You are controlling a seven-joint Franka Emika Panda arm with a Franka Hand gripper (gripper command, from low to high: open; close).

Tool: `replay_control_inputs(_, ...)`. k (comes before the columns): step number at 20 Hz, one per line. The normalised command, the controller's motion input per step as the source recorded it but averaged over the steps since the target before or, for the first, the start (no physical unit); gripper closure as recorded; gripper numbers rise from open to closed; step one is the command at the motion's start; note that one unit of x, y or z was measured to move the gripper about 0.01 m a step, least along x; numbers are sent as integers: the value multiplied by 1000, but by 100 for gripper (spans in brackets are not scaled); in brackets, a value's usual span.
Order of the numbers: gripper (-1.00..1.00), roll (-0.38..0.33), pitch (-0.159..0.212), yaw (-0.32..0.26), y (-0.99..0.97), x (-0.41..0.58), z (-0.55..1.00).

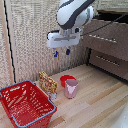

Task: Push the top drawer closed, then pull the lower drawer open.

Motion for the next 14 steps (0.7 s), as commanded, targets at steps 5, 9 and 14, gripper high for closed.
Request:
replay_control_inputs(5, -100, -335, 3, 75, 171, 0, 114)
replay_control_inputs(9, -100, -369, 0, 96, 26, 0, 162)
replay_control_inputs(14, -100, -351, -6, 139, 0, -1, 138)
